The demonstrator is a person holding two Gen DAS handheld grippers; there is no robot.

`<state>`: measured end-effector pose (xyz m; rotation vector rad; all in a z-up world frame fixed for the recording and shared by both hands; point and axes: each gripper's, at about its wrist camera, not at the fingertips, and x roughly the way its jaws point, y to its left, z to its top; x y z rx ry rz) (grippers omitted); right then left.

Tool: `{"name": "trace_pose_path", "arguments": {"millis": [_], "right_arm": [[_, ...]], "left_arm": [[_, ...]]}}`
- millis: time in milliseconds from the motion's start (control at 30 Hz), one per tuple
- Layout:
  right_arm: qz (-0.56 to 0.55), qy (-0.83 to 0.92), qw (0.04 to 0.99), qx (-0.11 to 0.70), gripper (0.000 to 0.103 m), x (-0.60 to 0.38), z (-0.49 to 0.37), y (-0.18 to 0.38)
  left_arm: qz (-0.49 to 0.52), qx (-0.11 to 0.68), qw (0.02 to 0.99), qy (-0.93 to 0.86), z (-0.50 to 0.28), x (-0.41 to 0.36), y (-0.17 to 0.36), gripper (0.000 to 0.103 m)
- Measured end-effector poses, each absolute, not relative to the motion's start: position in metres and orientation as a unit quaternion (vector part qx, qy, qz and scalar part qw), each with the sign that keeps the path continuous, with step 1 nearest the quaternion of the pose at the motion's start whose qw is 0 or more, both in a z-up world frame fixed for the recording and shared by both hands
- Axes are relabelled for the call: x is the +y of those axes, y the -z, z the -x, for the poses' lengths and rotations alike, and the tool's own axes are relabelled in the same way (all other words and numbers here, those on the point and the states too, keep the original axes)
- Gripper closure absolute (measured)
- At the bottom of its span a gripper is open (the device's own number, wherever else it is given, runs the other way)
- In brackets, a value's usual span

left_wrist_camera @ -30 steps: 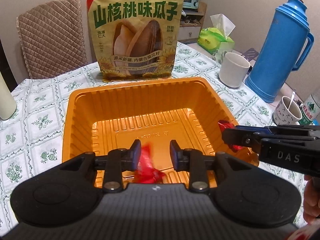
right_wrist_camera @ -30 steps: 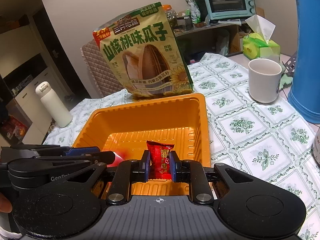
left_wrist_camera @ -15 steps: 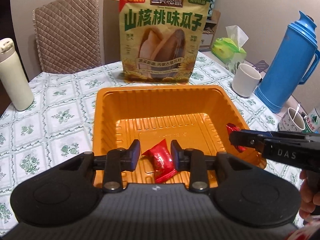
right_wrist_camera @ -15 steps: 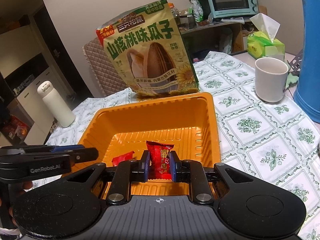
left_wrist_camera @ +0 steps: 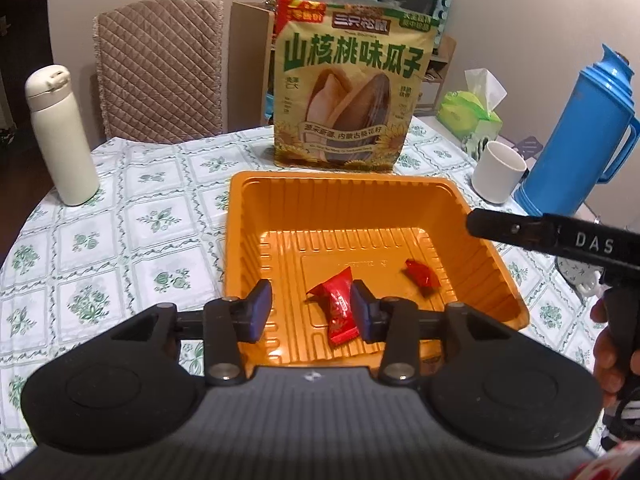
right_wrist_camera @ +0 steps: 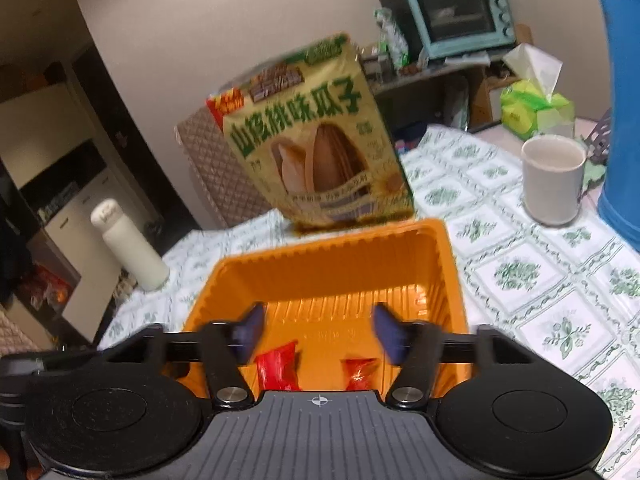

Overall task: Organize snacks
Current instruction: 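Open the left gripper to drop the red packet in the tray while the right releases the candy, then move both open grippers away from the tray back toward the remaining snacks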

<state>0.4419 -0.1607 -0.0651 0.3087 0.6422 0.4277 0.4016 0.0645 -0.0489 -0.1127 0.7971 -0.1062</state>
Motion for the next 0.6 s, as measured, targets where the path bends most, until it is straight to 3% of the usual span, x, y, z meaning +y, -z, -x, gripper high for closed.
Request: {"name": "trace_pose_path", "arguments": {"millis": [600], "right_arm": [[-0.162, -0.193, 0.916, 0.313, 0.036, -0.219, -0.371, 0.05]], "left_arm": [[0.075, 0.375, 0.924, 0.0, -0.307, 0.09, 0.021, 0.055]]}}
